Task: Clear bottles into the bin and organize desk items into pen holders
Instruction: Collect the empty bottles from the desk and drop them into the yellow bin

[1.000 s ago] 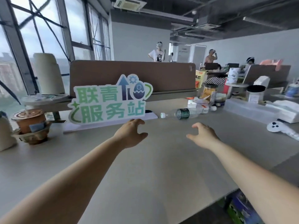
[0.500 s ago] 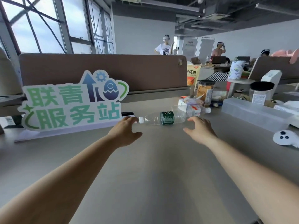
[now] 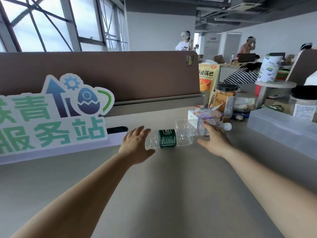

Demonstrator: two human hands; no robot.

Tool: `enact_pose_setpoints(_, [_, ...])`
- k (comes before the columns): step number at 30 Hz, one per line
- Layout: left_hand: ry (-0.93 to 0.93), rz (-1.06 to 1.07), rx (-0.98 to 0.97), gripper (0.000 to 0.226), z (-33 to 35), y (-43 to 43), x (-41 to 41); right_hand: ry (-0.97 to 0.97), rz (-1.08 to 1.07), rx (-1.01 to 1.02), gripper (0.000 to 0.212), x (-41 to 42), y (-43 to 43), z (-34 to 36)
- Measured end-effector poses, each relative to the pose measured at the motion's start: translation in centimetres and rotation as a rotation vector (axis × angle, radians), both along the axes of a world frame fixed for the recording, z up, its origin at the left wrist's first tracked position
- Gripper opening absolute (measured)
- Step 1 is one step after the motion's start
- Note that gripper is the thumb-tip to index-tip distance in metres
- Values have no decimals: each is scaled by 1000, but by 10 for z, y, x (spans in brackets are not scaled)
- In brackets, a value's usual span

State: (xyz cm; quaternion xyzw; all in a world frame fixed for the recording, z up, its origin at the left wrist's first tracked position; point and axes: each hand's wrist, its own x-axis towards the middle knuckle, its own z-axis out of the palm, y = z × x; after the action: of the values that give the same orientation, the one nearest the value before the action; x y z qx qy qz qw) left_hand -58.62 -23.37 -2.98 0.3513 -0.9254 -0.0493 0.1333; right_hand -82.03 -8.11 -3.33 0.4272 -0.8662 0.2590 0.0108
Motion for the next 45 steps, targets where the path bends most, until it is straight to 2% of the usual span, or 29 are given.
enact_pose_setpoints(4, [-49, 23, 6, 84, -8, -17, -9, 117, 87, 56, 74, -20, -23, -1])
enact_pose_setpoints(8, [-58, 41, -11, 77, -8, -28, -2, 177, 84, 191, 79, -33, -35, 2])
enact_pose_setpoints(13, [25, 25, 170, 74, -1, -33, 32, 277, 27, 279, 76, -35, -46, 12])
enact_pose_setpoints(19, [186, 116, 204, 72, 7, -24, 133, 185, 172, 289, 65, 32, -57, 24])
enact_pose_setpoints(24, [352, 297, 140, 72, 21, -17, 281, 183, 351, 208, 59, 162, -100, 35])
enact_pose_setpoints(32, [512, 638, -5, 65, 33, 8, 526, 154, 675, 24, 67, 412, -167, 54])
enact_pose_setpoints(39, [553, 829, -68, 69, 38, 51, 708, 68, 871, -99, 68, 608, -173, 57])
enact_pose_setpoints(45, [666, 935, -134, 69, 42, 95, 858, -40, 1017, -253, 72, 786, -160, 64])
